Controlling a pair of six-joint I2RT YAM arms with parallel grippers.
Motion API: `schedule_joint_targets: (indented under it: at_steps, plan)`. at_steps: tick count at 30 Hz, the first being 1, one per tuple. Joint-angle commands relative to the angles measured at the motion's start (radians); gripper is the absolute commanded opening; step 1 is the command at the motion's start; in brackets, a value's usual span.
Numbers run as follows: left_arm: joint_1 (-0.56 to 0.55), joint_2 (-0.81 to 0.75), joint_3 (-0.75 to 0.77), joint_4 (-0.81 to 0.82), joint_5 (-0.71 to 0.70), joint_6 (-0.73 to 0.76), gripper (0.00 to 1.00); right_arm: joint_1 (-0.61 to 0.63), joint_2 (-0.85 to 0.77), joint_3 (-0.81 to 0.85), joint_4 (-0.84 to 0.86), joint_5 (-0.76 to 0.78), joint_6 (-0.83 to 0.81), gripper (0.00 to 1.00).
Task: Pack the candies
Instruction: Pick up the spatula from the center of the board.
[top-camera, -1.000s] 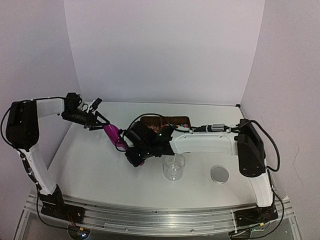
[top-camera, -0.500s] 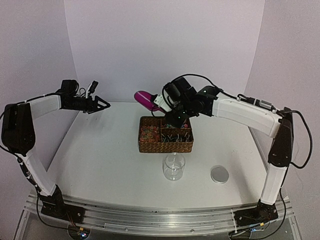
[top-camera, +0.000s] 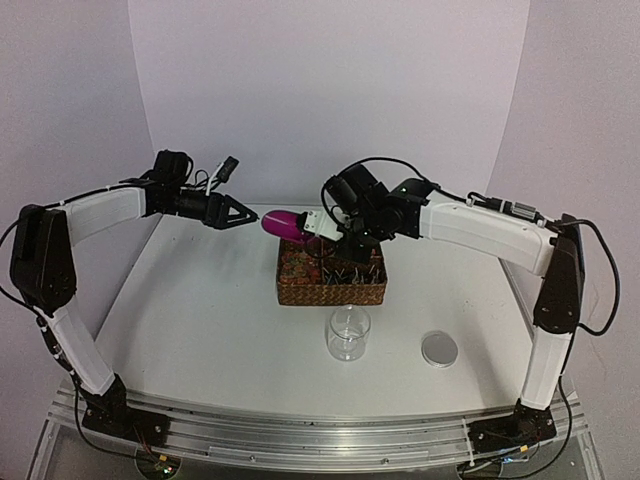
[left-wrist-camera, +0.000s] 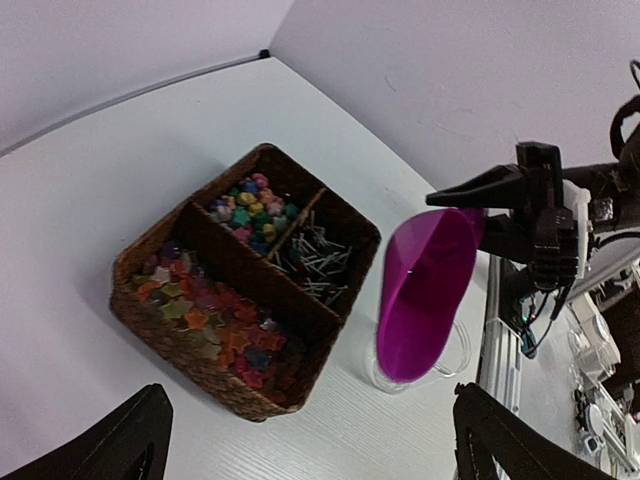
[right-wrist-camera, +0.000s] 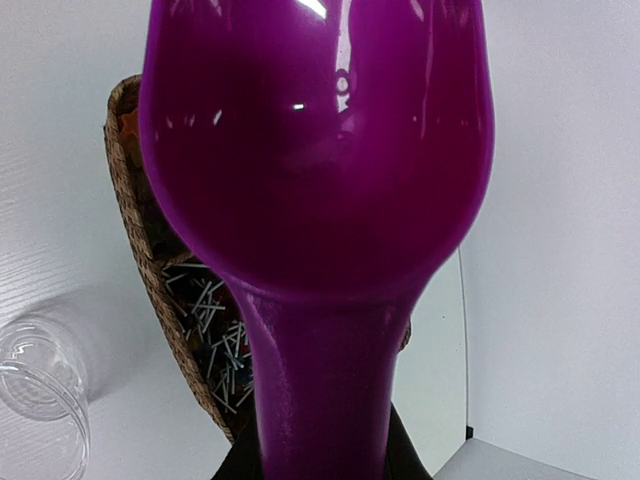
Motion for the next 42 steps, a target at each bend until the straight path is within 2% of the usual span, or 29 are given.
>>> schedule_joint_targets:
  at_steps: [1,6,10,13,14,16,17,18,21,22,25,26,29,31,34,38,42]
  plan:
    - [-0.037,0.006,0.073,-0.062,0.054,0.071,0.95,0.014,0.003,0.035,0.061,-0.026,-0.046,0.0]
    - [-0.065,0.031,0.1,-0.122,0.067,0.098,0.8,0.021,0.004,0.034,0.07,-0.024,-0.055,0.0]
    - [-0.074,0.061,0.114,-0.146,0.075,0.085,0.54,0.036,0.001,0.032,0.095,-0.026,-0.081,0.0]
    - [-0.082,0.075,0.131,-0.186,0.091,0.11,0.4,0.039,-0.01,0.027,0.119,-0.046,-0.094,0.0]
    - [-0.083,0.074,0.13,-0.189,0.096,0.108,0.32,0.039,-0.014,0.024,0.124,-0.055,-0.097,0.0]
    - [-0.083,0.074,0.131,-0.181,0.097,0.088,0.11,0.04,-0.021,0.016,0.131,-0.072,-0.099,0.0]
    - [-0.082,0.074,0.132,-0.175,0.099,0.072,0.03,0.04,-0.026,0.012,0.135,-0.084,-0.094,0.0]
    - [-0.082,0.073,0.133,-0.173,0.103,0.06,0.0,0.04,-0.031,0.006,0.141,-0.095,-0.087,0.0]
    - [-0.08,0.058,0.107,-0.155,0.15,0.033,0.0,0.038,-0.077,-0.04,0.192,-0.173,-0.041,0.02]
    - [-0.079,0.05,0.091,-0.143,0.166,0.021,0.0,0.037,-0.097,-0.067,0.22,-0.2,-0.025,0.06]
    - [-0.079,0.032,0.046,-0.097,0.22,-0.04,0.0,0.03,-0.173,-0.158,0.348,-0.257,0.026,0.52]
    - [-0.079,0.027,0.035,-0.075,0.242,-0.073,0.0,0.025,-0.197,-0.191,0.381,-0.286,0.046,0.62]
    - [-0.077,0.011,0.001,0.008,0.305,-0.186,0.0,0.0,-0.283,-0.309,0.519,-0.353,0.11,0.82]
    - [-0.073,-0.008,-0.053,0.112,0.341,-0.292,0.0,-0.018,-0.353,-0.389,0.587,-0.407,0.124,0.91]
    - [-0.074,-0.032,-0.118,0.178,0.341,-0.337,0.0,-0.03,-0.42,-0.468,0.631,-0.454,0.111,0.94]
    - [-0.078,-0.043,-0.129,0.151,0.306,-0.296,0.0,-0.033,-0.438,-0.475,0.628,-0.456,0.129,0.93]
    - [-0.079,-0.037,-0.097,0.112,0.277,-0.255,0.0,-0.038,-0.396,-0.401,0.516,-0.51,0.137,0.89]
